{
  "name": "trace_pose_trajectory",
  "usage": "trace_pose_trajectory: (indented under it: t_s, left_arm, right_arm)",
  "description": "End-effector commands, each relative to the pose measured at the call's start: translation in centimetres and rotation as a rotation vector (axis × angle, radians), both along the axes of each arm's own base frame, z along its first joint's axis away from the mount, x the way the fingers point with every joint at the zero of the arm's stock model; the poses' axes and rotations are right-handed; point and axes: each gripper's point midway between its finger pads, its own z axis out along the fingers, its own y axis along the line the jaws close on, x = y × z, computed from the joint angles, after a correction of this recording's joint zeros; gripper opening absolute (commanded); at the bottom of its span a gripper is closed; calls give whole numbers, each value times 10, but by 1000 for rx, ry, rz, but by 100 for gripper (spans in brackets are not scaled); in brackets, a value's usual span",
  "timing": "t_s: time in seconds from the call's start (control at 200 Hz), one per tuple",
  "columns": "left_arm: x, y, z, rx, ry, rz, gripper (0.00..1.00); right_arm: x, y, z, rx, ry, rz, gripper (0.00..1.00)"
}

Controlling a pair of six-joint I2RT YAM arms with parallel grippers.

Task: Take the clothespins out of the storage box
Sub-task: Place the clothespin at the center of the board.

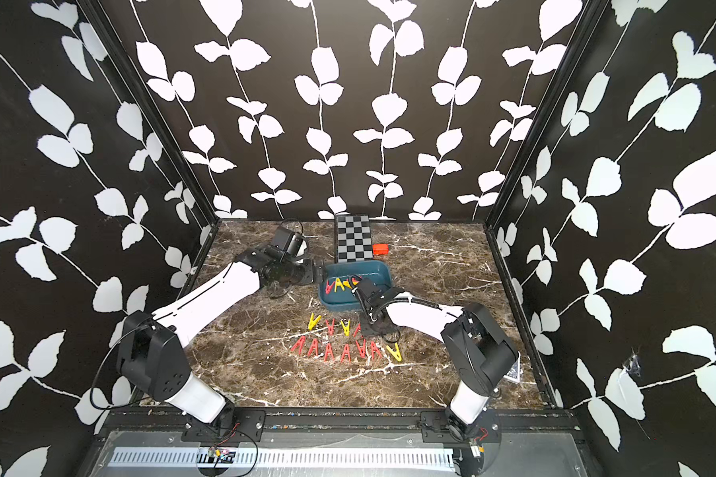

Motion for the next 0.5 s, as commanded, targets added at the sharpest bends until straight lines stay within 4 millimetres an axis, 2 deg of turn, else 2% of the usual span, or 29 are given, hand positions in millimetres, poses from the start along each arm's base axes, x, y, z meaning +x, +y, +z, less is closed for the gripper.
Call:
trace_pose_trajectory:
  t_s: [0.0,0.435,0.49]
  left_arm:
    - [-1,-1,11,-6,-17,-7,99]
    - [-5,2,8,2,-9,-4,99]
    - [-5,1,9,-1,-13,-4,99]
  right_arm:
    - [-7,-13,-7,-59,17,-34,0]
    - [-12,-20,-21,-107,61,-44,0]
    - [-13,-20,-22,-109,63,-43,5]
